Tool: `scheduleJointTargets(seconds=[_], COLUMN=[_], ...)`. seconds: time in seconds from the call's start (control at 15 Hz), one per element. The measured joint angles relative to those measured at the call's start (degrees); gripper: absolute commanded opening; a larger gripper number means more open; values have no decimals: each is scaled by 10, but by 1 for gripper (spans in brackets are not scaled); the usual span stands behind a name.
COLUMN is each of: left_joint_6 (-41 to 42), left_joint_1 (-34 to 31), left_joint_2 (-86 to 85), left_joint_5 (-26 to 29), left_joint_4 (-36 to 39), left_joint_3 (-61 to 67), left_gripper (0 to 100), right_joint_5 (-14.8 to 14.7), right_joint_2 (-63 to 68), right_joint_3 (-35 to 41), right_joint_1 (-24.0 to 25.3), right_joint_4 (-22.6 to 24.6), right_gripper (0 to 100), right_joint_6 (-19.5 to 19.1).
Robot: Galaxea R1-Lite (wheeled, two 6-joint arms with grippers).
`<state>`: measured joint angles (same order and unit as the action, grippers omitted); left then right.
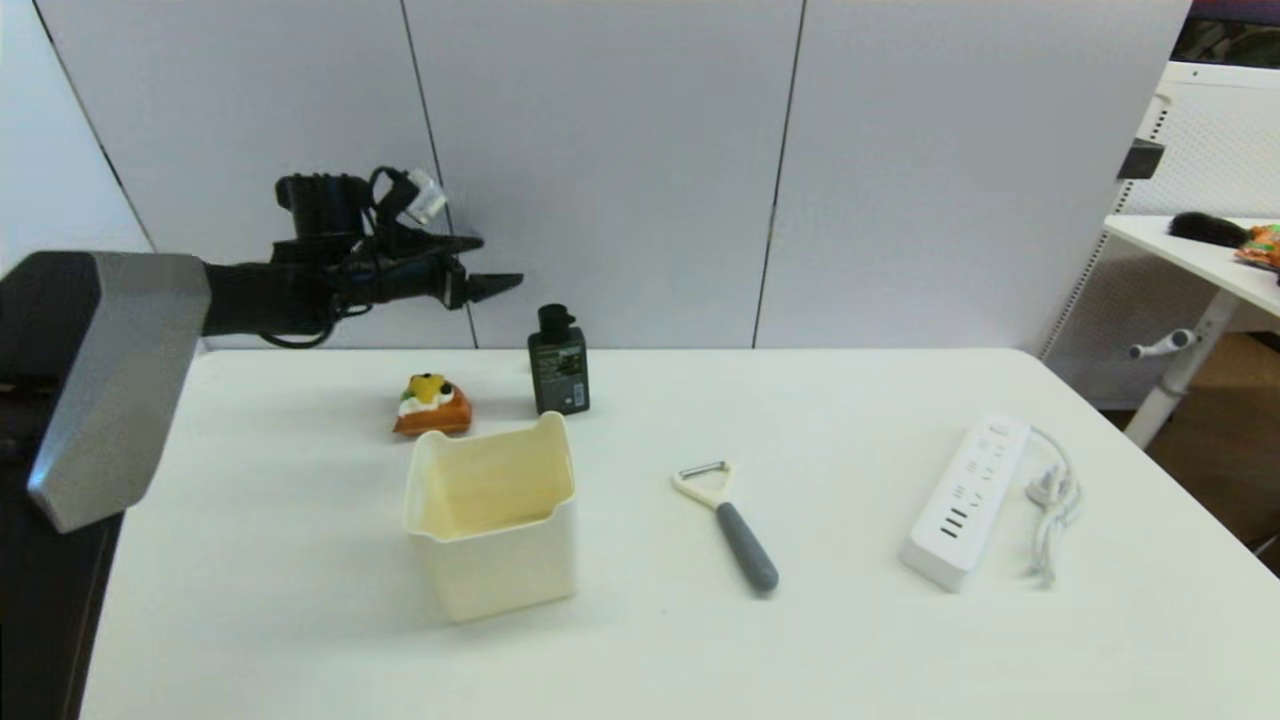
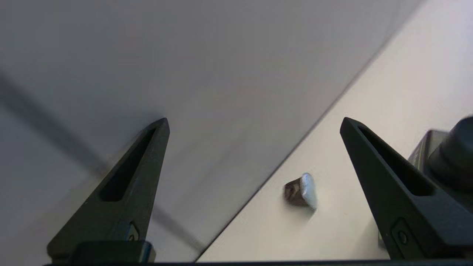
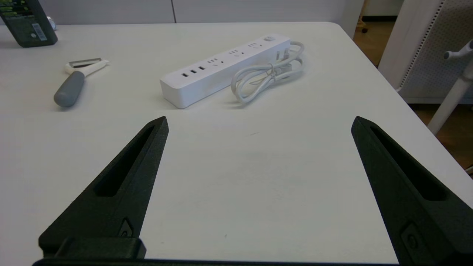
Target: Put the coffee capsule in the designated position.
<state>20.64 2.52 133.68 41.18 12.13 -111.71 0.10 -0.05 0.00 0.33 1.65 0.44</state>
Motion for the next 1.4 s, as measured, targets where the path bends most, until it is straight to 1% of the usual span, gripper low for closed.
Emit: scheduleJointTargets(seconds=[0.07, 0.2, 0.4, 0.6, 0.73, 0.93, 1.2, 1.4], left_joint_6=[0, 0, -22, -77, -104, -119, -124, -126], left_joint_1=[-3, -3, 6, 41, 60, 64, 54, 29], left_joint_2=[-35, -113, -245, -386, -483, -636, -852, -1033], left_joint_5=[-29, -105, -232, -365, -420, -444, -452, -451], left_joint_4=[-32, -109, -202, -231, -234, -219, -138, -108], left_joint_3=[5, 15, 57, 149, 241, 420, 707, 890], left_gripper=[100, 100, 100, 100, 100, 100, 100, 100], right_joint_5=[0, 0, 0, 0, 0, 0, 0, 0], right_joint_2=[0, 0, 0, 0, 0, 0, 0, 0], right_joint_3=[0, 0, 0, 0, 0, 0, 0, 0], right_joint_1=[0, 0, 0, 0, 0, 0, 0, 0], right_joint_4=[0, 0, 0, 0, 0, 0, 0, 0], right_gripper=[100, 100, 100, 100, 100, 100, 100, 100], right_joint_6=[0, 0, 0, 0, 0, 0, 0, 0])
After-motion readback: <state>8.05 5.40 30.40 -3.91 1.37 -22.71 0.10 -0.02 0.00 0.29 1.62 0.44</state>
